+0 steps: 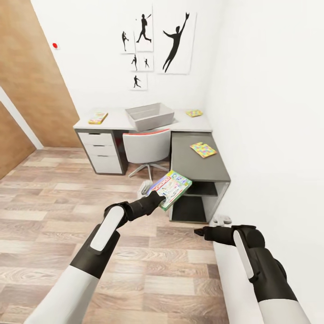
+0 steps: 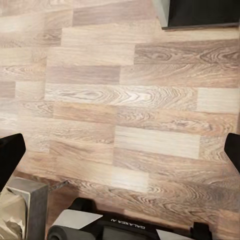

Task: Put all the toys in the child's room - the three board games (two on the bed and one on the table), the two jigsaw puzzles on the table, and the tennis ball on the table - inside the toy box on the table in the child's room.

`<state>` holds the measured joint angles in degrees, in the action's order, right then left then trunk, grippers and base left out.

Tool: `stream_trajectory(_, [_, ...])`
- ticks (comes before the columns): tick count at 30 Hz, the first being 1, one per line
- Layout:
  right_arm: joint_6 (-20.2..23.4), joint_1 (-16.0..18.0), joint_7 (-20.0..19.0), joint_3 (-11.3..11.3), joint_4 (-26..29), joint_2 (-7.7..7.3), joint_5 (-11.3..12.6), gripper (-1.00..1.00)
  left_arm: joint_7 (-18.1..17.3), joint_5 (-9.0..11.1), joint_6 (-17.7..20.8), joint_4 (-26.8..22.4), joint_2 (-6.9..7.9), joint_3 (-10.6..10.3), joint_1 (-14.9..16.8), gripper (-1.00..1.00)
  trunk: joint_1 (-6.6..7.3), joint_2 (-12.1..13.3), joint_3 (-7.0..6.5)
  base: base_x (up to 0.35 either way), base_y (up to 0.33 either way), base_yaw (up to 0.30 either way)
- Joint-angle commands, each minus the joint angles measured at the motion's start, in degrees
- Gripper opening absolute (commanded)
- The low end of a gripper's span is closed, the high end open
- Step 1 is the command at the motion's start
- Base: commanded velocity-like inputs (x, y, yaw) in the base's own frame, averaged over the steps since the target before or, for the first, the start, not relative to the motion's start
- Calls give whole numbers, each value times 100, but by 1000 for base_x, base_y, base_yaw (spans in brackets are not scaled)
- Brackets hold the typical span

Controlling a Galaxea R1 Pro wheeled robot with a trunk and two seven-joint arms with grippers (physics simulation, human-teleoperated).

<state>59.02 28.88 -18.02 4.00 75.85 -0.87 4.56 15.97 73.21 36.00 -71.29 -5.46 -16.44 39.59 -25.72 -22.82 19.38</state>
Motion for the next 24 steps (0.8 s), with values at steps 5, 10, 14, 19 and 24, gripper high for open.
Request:
stream_trajectory(5, [31, 1, 18, 4, 12, -1, 45, 100, 63, 73, 0, -8, -2, -1, 5, -100, -7, -10, 9, 340, 0, 0])
stream_trajectory(10, [31, -2, 18, 4, 28, -1, 45, 100, 64, 72, -3, -10, -5, -5, 5, -100, -7, -10, 9, 311, 0, 0])
stream_trajectory(14, [31, -4, 18, 4, 49, -1, 45, 100, 64, 71, -4, -12, -6, -6, 5, -100, -7, -10, 9, 179, 0, 0])
stream_trajectory(19, [31, -14, 18, 4, 68, -1, 45, 100, 63, 71, -5, -11, -7, -8, 5, -100, -7, -10, 9, 79, 0, 0])
stream_trajectory(24, [31, -25, 18, 4, 80, -1, 45, 100, 59, 71, -5, -9, -3, 1, 2, -100, -7, -10, 9, 32, 0, 0])
